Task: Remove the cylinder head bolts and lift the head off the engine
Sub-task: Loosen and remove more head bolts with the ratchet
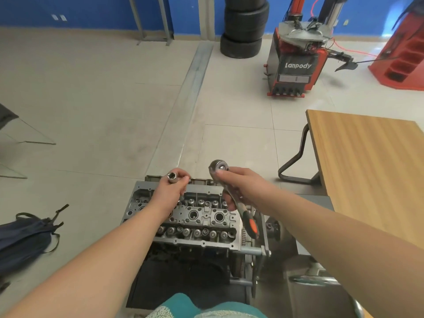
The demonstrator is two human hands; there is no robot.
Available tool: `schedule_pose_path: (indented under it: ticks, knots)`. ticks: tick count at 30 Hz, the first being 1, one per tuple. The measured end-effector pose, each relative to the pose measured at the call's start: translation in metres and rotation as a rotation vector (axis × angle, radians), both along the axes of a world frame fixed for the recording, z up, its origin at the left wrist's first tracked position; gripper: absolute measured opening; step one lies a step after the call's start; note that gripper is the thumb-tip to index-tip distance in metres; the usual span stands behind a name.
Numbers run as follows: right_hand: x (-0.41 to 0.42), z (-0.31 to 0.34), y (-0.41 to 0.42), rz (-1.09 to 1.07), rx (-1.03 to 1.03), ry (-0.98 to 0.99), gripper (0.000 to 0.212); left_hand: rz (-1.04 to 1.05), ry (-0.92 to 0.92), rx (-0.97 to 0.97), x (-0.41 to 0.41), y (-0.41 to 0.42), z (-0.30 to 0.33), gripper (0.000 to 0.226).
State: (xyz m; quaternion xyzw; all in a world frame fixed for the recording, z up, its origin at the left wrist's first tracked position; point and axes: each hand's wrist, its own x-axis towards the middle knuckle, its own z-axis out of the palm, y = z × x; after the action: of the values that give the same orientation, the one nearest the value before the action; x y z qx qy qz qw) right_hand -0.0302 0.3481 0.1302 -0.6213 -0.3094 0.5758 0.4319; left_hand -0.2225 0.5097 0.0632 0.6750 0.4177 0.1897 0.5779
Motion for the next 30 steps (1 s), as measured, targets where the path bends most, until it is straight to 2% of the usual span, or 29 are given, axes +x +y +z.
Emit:
schedule_pose_path:
  ticks: [2,5,10,14,21,25,30]
  knots:
    - [-0.021,0.019,0.018,0.109,0.008,-0.089,0.053,-0.062,0.024,-0.006,-0.001,0.002,0.005,0.031]
    - [-0.044,0.031,0.04,0.134,-0.021,-0.142,0.061,-0.111,0.048,-0.007,-0.004,0.003,0.011,0.035]
    - [-0.066,0.038,0.065,0.005,-0.052,-0.261,0.054,-0.186,0.048,-0.01,-0.006,0.009,0.012,0.036]
    - [-0.073,0.042,0.078,-0.063,-0.207,-0.352,0.058,-0.221,0.009,-0.026,-0.009,0.017,0.003,0.025]
    - [-0.077,0.051,0.085,-0.114,-0.275,-0.348,0.058,-0.293,-0.058,-0.016,-0.013,0.023,0.005,0.031]
    - [-0.087,0.048,0.083,-0.114,-0.354,-0.391,0.064,-0.361,-0.027,0.032,-0.012,0.027,0.001,0.036]
    - [-0.103,0.037,0.084,-0.241,-0.388,-0.368,0.061,-0.402,-0.025,0.035,-0.012,0.03,-0.001,0.034]
